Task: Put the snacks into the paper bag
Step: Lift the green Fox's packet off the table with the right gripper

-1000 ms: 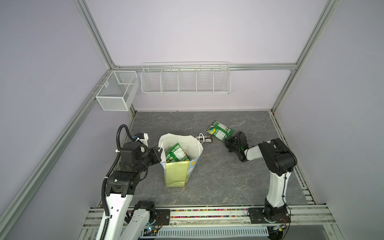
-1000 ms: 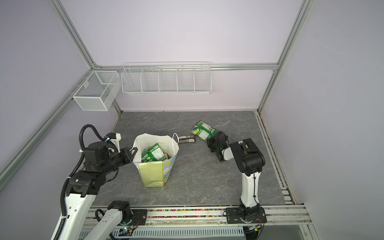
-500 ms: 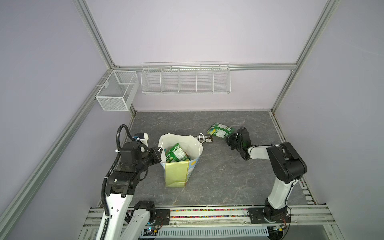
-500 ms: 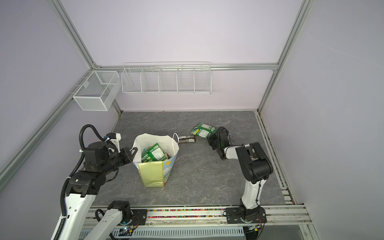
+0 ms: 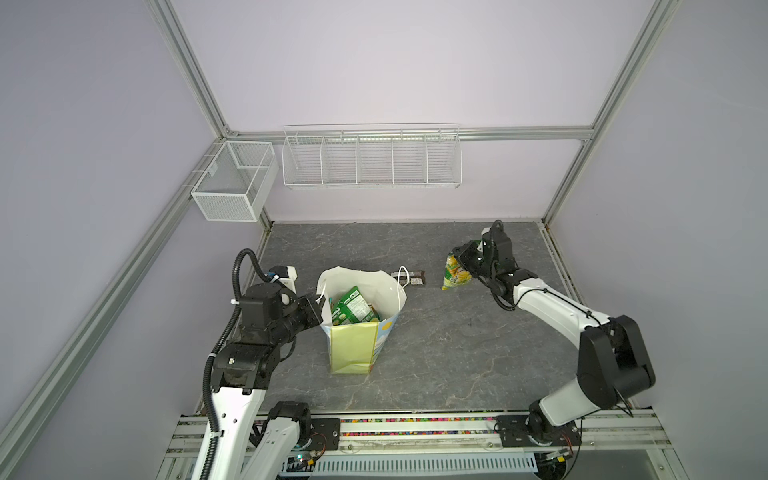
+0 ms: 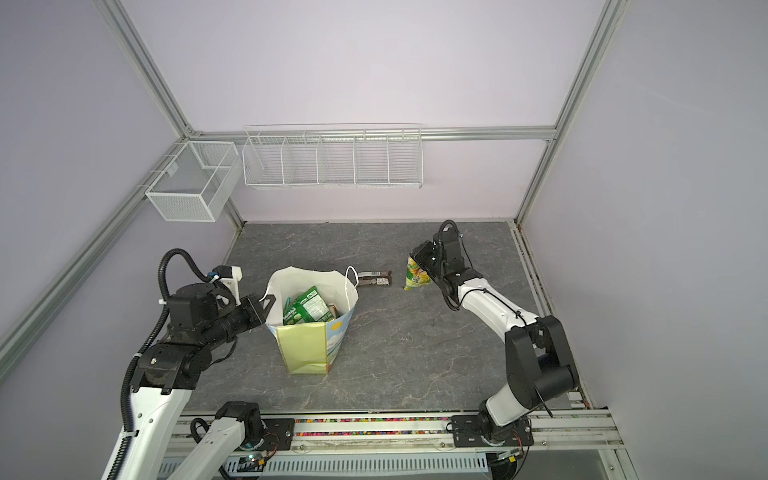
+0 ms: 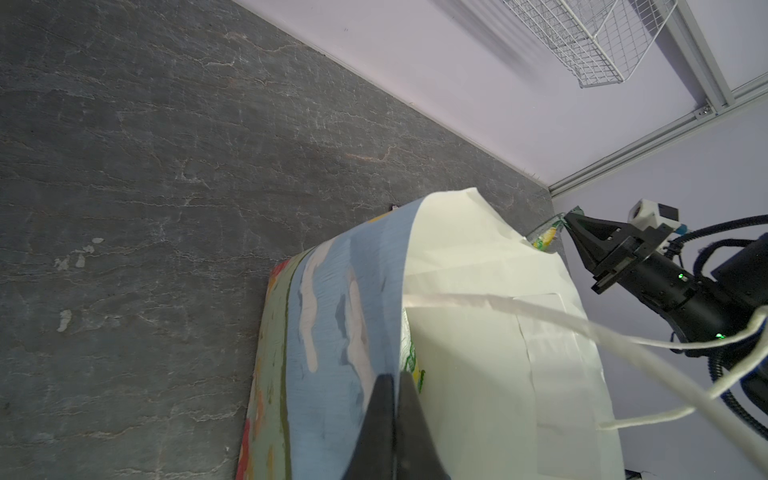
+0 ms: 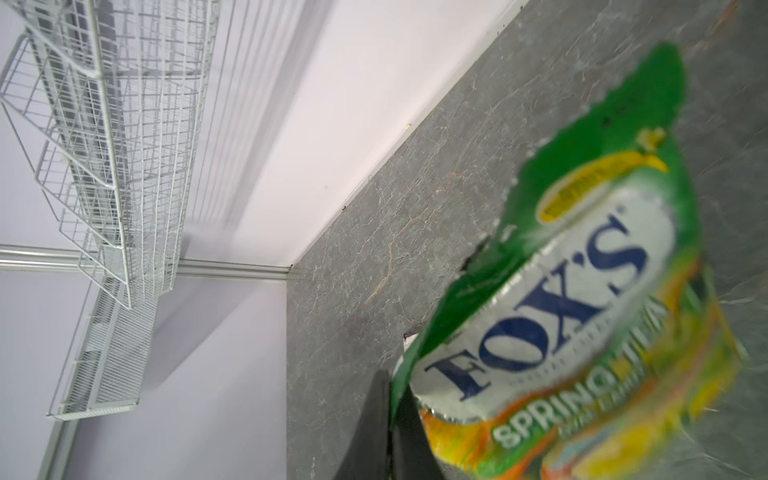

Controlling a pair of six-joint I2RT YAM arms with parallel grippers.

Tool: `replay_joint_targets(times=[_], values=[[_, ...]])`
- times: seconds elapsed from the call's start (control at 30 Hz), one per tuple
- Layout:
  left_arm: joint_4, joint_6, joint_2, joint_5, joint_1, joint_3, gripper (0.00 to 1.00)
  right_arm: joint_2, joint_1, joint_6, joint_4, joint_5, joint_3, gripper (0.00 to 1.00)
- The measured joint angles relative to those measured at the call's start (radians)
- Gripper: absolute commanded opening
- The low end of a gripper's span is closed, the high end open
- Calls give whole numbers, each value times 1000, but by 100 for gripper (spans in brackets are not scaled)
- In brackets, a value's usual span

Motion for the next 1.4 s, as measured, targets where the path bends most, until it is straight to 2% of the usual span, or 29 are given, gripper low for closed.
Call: replay_joint_targets(times=[0.43, 0.77, 1.4], values=[[2, -14, 0, 4, 0, 0, 0, -121, 101, -221, -211, 38, 111, 7], [6, -25, 0, 19, 0, 0, 0, -157, 202, -361, -277, -53, 265, 7], [8, -26, 3, 23, 0, 0, 0, -253, 310, -486, -336, -119, 382, 7]])
